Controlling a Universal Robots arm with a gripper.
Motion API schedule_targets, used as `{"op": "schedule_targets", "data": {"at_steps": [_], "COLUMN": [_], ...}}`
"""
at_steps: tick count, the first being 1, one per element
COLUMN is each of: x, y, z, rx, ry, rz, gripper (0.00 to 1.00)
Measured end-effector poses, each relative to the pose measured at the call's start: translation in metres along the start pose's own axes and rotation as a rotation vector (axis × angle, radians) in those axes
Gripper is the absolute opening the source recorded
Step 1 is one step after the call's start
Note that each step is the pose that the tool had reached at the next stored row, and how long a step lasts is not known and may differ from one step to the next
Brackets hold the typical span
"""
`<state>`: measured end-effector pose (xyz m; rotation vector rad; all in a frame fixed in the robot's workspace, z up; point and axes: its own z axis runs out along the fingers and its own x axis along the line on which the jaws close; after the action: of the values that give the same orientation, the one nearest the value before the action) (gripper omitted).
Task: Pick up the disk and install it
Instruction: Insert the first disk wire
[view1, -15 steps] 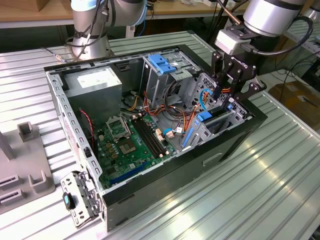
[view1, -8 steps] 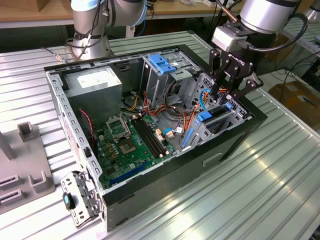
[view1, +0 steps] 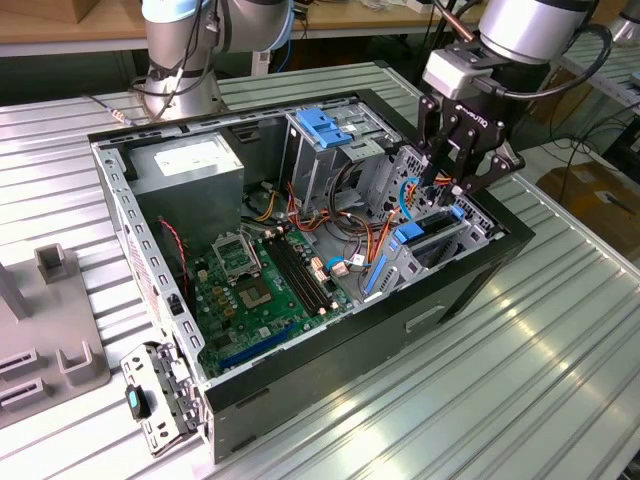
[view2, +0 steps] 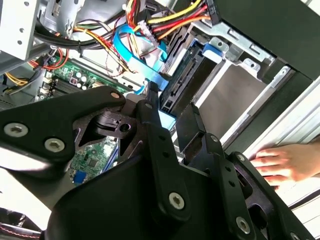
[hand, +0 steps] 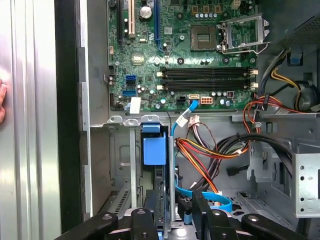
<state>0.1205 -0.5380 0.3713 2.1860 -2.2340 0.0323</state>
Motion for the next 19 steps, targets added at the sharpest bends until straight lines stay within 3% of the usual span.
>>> {"op": "schedule_targets", "data": {"at_steps": [4,10,19], "x": [-0.0004,-0.0006,-0.0006], "y": [-0.0074,-0.0084,-0.0084], "z": [0.0004,0.0068,0.0074], "rx": [0.0000,0.0001,0.0001], "ry": [-0.0003,0.0001,-0.0001], "rz": [0.000,-0.003,-0.003], "gripper": [0.42,0.42,0.41]}}
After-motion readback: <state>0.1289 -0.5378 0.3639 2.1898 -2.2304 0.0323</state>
